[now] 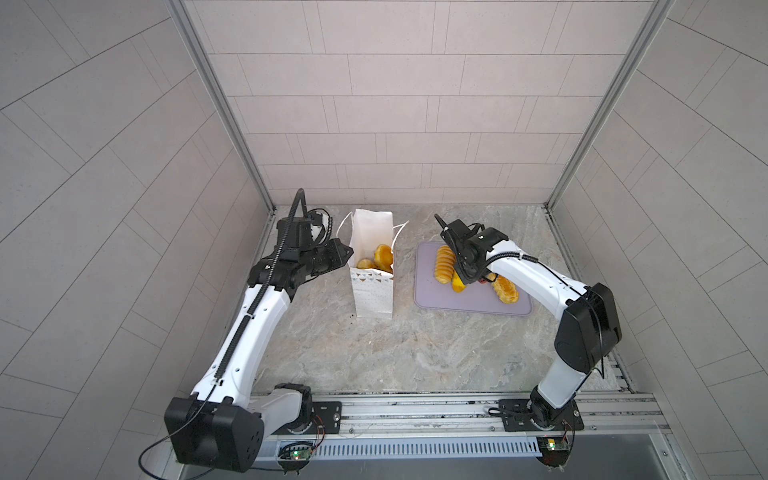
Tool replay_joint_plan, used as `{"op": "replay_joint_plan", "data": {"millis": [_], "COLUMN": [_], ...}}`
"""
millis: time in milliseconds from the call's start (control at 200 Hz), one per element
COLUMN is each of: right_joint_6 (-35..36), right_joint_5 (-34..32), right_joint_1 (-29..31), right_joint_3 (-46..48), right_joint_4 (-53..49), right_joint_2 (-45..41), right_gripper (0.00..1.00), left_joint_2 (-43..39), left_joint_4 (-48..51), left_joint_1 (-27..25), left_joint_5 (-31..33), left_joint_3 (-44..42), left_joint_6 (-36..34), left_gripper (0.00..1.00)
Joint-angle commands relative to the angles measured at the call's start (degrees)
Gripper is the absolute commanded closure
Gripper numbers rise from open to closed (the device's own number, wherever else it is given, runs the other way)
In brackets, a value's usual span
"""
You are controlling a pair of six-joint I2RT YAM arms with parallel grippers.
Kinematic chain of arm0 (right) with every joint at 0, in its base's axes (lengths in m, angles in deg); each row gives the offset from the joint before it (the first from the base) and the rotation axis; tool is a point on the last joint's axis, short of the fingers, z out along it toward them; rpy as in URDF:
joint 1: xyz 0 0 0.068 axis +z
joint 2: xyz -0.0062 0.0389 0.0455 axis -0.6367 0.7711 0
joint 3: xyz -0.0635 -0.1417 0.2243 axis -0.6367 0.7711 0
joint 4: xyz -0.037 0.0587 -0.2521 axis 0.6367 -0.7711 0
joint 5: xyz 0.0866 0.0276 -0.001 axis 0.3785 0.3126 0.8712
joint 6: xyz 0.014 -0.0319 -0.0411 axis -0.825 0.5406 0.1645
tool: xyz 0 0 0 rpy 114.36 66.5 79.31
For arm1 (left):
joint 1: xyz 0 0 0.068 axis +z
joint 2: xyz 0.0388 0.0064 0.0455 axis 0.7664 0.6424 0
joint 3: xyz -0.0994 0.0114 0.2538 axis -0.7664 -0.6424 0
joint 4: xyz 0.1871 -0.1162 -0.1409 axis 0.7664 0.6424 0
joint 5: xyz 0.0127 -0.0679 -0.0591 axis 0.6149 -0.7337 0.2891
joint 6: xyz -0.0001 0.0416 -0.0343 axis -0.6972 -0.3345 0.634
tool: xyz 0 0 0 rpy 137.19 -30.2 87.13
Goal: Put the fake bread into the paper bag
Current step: 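Lower the open tongs around the ring donut on the tray, then close the tongs on the ring donut with the right gripper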
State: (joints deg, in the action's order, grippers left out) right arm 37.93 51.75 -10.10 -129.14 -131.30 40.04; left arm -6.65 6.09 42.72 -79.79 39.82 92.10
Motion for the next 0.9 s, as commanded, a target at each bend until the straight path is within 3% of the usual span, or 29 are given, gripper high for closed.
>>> {"op": "replay_joint_plan", "data": {"millis": [0, 520, 746, 896], "right_joint_6": [-0.84, -1.79, -2.07, -2.33], "right_joint_5": [-1.25, 2.39, 4.1, 6.16], "right_joint_1": [-0.14, -0.13, -0.1, -0.21], "right_joint_3": [-0.03, 0.63, 0.78, -0.94], "right_joint_4": [-0.03, -0.17, 1.39, 1.39], "right_joint_2": [-4.01, -13.86, -18.88, -21.49], "right_gripper": [0.7, 0.73, 0.73, 0.73], "left_joint_2": [-0.77, -0.75, -0.62, -0.48], "left_joint_4": [0.64, 0.64, 1.03, 1.53], "left_joint_1": [-0.25, -0.25, -0.24, -0.25], "left_joint_5": [0.09, 0.17, 0.33, 0.6], "left_joint_3": [-0.48, -0.23, 0.5, 1.57], "left_joint_6": [-0.78, -0.54, -0.54, -0.69], "left_gripper": [0.87, 0.87, 0.68, 0.65]}}
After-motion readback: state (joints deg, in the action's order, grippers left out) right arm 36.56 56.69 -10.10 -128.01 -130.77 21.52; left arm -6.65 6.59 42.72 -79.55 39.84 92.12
